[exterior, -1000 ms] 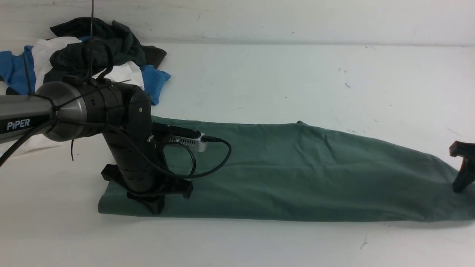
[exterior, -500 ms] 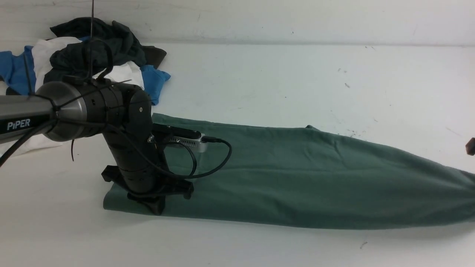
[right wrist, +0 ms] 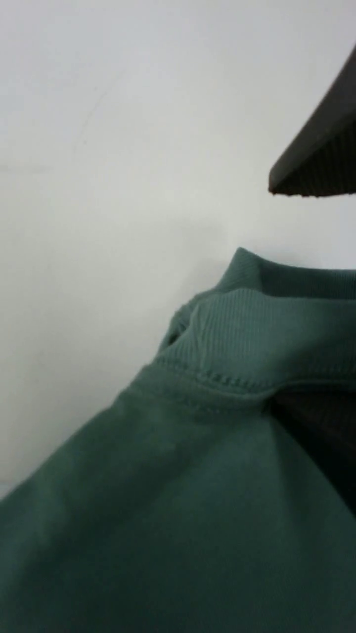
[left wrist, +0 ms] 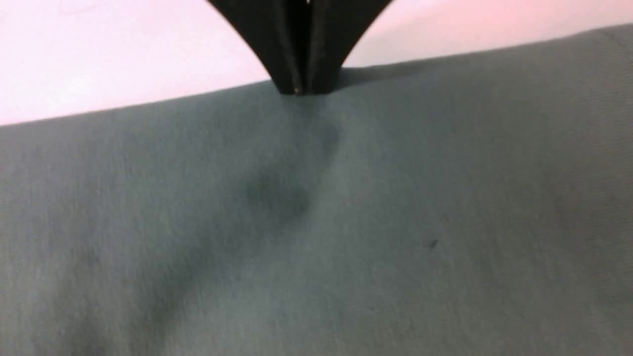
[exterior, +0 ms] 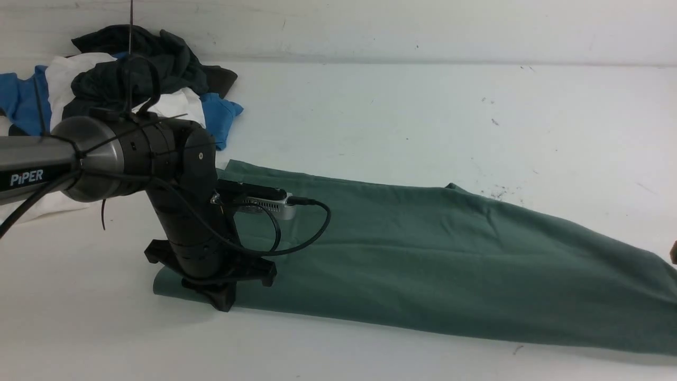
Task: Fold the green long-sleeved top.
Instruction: Use the right arm to drag the right edge of the fabric to the left and folds it over the left edge
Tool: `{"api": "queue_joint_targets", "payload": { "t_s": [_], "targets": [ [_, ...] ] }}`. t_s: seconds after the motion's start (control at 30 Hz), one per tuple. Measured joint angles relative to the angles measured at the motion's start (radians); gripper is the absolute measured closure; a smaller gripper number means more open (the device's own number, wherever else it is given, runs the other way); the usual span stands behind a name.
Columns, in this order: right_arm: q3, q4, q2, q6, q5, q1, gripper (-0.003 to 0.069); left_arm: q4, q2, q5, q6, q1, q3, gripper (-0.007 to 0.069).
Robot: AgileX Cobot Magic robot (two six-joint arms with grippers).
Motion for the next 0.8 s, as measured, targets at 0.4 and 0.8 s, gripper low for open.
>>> {"api": "queue_joint_targets", "payload": {
  "t_s": [0.4,0.8],
  "targets": [
    [0.0,0.049,0.052,-0.034,-0.003,0.0,0.0329,0.0,-0.005,0.002,0.001,0.001,0.0,0.0629],
    [-0.097,-0.025,0.026,-0.055,0.002,0.0,0.0608,-0.013,-0.241,0.024,-0.005,0.158,0.0,0.0629]
  ]
}}
